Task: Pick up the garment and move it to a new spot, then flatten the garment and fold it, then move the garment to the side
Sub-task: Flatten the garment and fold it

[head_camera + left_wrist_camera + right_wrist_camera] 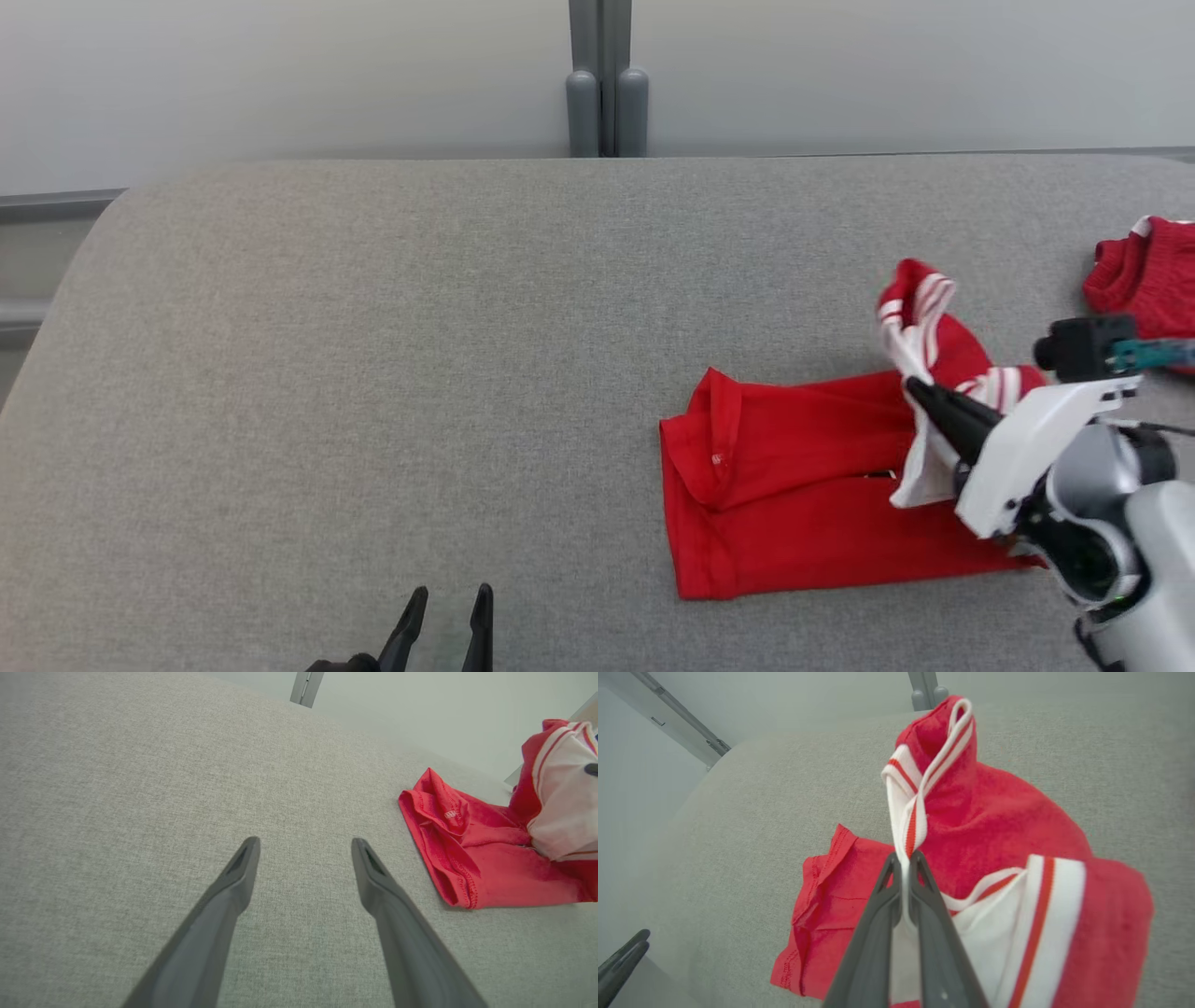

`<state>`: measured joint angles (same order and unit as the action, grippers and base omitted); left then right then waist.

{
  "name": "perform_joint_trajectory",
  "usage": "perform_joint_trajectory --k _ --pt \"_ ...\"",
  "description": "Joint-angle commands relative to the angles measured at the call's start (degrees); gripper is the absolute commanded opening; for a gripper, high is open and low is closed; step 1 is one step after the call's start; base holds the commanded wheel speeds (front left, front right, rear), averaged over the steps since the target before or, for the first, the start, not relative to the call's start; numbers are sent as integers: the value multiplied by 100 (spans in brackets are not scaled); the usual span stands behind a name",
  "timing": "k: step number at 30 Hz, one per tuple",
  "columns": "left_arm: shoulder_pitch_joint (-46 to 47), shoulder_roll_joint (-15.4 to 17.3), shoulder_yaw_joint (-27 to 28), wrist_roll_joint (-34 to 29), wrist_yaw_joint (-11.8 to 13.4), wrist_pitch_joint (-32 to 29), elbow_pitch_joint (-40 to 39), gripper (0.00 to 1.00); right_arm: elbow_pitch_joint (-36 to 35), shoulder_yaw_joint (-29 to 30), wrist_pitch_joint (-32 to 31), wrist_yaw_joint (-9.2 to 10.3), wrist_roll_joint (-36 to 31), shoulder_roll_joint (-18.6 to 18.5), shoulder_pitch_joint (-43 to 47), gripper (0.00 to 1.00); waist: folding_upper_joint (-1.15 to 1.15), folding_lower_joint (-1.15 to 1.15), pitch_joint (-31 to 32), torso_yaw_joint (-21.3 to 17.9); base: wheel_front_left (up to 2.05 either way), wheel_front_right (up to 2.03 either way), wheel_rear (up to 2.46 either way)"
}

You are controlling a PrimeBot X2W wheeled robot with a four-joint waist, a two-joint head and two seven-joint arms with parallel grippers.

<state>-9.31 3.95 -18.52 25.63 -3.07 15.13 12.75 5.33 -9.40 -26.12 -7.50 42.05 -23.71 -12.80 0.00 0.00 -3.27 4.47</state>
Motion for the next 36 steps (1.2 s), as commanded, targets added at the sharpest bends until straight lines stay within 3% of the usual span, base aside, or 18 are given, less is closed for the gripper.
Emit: perform_joint_trajectory --k 1,9,13,19,20,21,22,23,28,33,36 --pt "66 -28 9 -24 -47 -4 57 100 83 -148 135 3 -144 229 65 0 0 0 19 -64 0 0 0" --pt "119 -55 -11 -72 -88 -4 265 100 782 -532 938 2 -582 1476 252 0 0 0 -16 3 0 0 0" --pt "152 -70 -27 -116 -107 -4 336 100 1141 -502 1328 3 -727 1819 64 0 0 0 -23 17 0 0 0" --pt "187 -84 -10 -154 -131 -4 405 100 1590 -631 1567 3 -870 2022 -142 0 0 0 -17 34 0 0 0" --pt "189 -85 -9 -158 -133 -4 419 100 1623 -661 1616 2 -864 2036 -180 7 0 0 -19 39 0 0 0" --pt "189 -87 -7 -160 -132 -4 435 100 1634 -710 1703 2 -795 2056 -225 25 0 0 -19 44 0 0 0" --pt "184 -88 -6 -160 -139 -4 452 100 1649 -743 1751 2 -720 2066 -227 86 0 0 -14 48 0 0 0" --pt "173 -88 -5 -164 -145 -4 470 100 1617 -810 1843 2 -643 2068 -223 100 0 0 -5 51 0 0 0" --pt "42 -91 42 -158 -149 -4 521 100 1088 -1234 2540 3 -138 2076 -29 100 0 0 118 32 0 0 0" --pt "-104 -94 152 -175 -112 -4 464 100 768 -1496 3456 4 -722 1489 335 100 0 0 351 6 0 0 0" --pt "-191 -96 286 -195 -91 -3 350 100 847 -1210 3970 5 -1391 1025 627 100 0 0 438 -19 0 0 0"
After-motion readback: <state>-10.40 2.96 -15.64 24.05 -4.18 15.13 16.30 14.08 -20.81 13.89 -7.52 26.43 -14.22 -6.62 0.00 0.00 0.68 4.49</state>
